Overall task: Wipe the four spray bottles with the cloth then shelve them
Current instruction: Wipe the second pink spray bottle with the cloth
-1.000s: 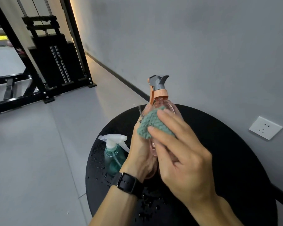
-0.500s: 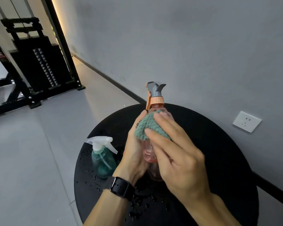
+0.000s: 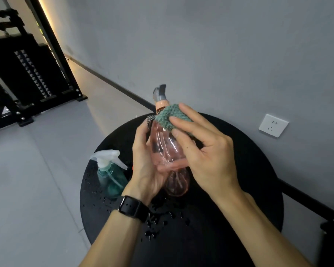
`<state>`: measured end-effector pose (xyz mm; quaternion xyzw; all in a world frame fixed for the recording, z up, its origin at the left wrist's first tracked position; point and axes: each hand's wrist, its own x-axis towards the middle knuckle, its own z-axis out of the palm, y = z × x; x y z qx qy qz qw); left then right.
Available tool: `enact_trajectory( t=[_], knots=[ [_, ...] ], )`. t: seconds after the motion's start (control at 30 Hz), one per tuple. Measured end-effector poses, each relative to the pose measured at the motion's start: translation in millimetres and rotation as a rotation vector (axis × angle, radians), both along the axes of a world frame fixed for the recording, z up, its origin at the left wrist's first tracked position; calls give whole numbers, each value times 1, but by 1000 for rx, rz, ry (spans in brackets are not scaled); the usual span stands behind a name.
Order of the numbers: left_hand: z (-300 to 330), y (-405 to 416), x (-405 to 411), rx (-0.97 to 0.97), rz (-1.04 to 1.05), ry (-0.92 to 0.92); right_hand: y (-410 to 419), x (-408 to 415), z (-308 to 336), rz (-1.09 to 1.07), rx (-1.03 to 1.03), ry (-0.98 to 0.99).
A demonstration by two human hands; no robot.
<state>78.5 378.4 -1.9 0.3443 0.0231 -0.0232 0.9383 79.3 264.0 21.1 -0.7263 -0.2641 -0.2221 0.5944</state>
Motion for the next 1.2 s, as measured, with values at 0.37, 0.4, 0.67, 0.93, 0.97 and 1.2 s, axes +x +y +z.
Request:
enact_trajectory(
  t=[0.37,0.4,0.67,0.93,0.97,1.2],
  knots=[
    [0,-12,-29,-153,-163,13,-28,-57,-20,31,-78,-182],
    [-1,-14,-32,-169,-166,23,-29,-60,-20,32,-91,-192],
    [-13,-27,-62,-27,-62,21,-34,-60,-5,7,100,135],
    [-16,-21,-66,-208,-201,60,-31,-62,-2,42,207,315],
    [-16,-19,-65,-243,-211,58,-31,-65,-3,51,203,314],
    [-11,-12,-63,-280,-225,42,-38,-80,-15,71,185,234]
  ],
)
